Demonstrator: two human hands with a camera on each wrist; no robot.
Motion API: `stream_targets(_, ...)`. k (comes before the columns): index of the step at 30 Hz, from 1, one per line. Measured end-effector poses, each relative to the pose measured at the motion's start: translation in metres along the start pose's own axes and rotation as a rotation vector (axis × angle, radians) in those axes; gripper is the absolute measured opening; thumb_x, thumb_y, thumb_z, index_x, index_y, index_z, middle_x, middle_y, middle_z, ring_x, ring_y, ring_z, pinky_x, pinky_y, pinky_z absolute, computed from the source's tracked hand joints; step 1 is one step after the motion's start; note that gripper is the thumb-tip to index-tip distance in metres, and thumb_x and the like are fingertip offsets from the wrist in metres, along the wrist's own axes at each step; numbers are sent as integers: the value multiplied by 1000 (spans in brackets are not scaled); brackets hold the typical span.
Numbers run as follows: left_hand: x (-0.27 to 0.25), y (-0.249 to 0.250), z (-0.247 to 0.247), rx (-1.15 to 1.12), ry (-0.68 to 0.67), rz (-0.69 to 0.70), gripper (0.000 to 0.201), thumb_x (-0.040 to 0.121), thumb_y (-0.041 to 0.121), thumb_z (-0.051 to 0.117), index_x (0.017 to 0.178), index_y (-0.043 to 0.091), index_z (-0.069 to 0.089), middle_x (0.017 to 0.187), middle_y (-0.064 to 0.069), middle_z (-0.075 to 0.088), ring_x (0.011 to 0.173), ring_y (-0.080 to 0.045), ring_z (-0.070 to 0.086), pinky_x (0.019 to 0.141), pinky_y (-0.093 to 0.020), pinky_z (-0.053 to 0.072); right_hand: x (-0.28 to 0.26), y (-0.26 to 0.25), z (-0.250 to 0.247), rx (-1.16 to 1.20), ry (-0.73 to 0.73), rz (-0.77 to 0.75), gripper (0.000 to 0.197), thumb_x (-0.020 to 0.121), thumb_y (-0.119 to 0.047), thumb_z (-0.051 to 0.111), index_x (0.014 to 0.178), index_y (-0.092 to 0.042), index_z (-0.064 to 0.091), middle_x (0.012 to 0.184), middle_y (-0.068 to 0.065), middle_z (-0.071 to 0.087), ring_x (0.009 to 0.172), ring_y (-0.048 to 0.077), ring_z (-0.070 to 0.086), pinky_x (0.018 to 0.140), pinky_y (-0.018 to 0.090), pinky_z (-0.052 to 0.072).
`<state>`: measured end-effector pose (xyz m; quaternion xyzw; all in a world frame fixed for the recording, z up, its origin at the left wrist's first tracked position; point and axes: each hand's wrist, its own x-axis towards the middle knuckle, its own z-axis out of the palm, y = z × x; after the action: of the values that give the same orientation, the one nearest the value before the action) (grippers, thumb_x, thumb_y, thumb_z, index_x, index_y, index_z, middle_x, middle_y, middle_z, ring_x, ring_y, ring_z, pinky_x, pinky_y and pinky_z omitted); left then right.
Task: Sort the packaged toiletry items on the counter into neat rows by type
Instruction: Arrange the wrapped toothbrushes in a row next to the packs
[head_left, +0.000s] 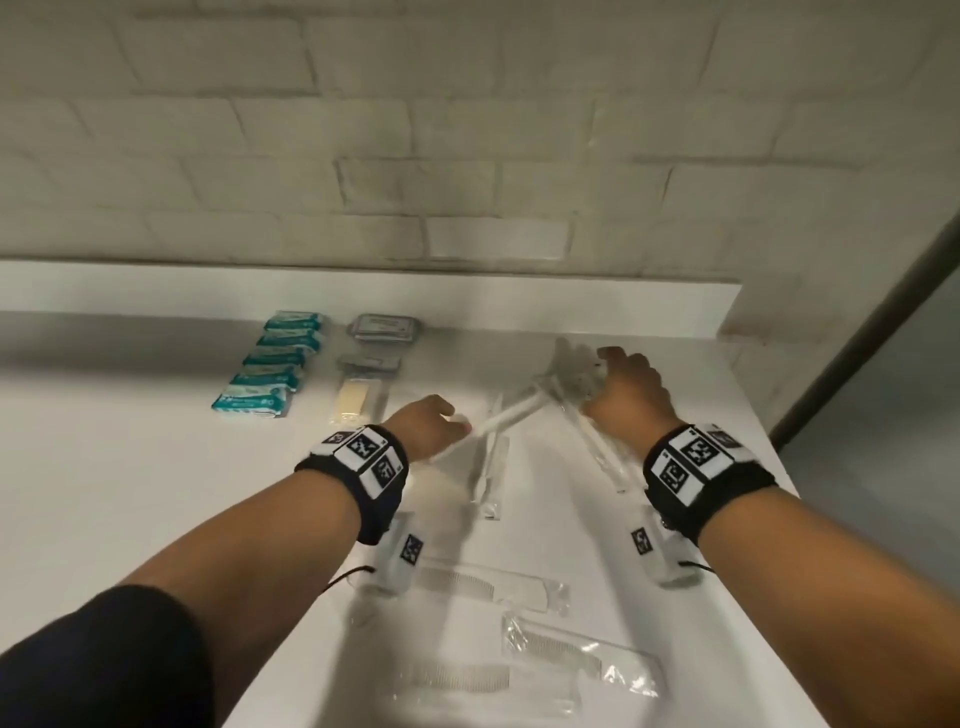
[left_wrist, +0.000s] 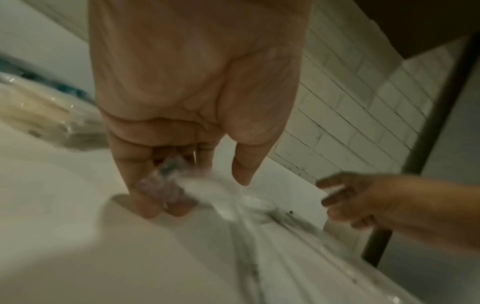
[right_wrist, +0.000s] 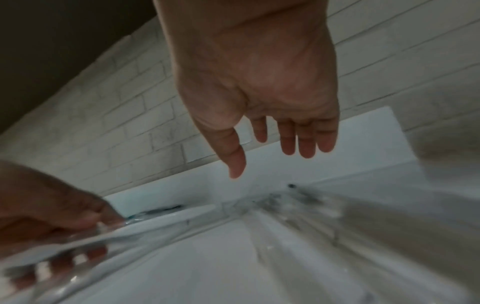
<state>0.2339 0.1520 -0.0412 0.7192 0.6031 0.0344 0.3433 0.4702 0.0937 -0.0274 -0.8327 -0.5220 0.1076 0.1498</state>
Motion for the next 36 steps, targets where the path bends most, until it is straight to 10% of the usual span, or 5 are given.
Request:
stream_targets(8,1,-13,-6,338,-242,144,57,74,46,73,119,22,49,98,9,54,92,-14,55,76,-24,41,-31,-52,42,-166,-384,-682,37,90,-7,52,122,-24,61,107,-6,53,104,19,57,72,20,40)
stream_targets(13,-8,-8,-14,522,-236,216,33,83,37,63,105,12,60,82,2,58,81,-18,57,64,-25,42,-37,-53,42,-437,-199,-898,22,86,-15,57,103,-27,64,109,1,48,104,23,43,80,31,27)
stream_targets(22,-16,43,-103,-282,321,399,22,77,31,76,91,18,66,74,7,63,72,-15,62,71,-30,51,-34,-49,-34,1041,57,-169,7,95,-12,55,98,-9,61,81,8,64,64,13,60,59,23,49)
stream_targets(29,0,63,-81,-147,180,235,39,84,42,67,106,11,64,93,-9,73,83,-24,71,74,-33,57,-20,-24,9,264,-271,-26,40,98,-25,46,134,-9,49,133,16,54,109,27,57,82,32,46)
stream_targets(36,-5,21,-11,273,-66,83,55,88,46,57,125,5,49,111,-15,67,100,-30,65,84,-36,54,-46,-8,17,194,-310,-13,37,88,-23,63,124,-17,60,128,4,61,115,19,59,99,33,47)
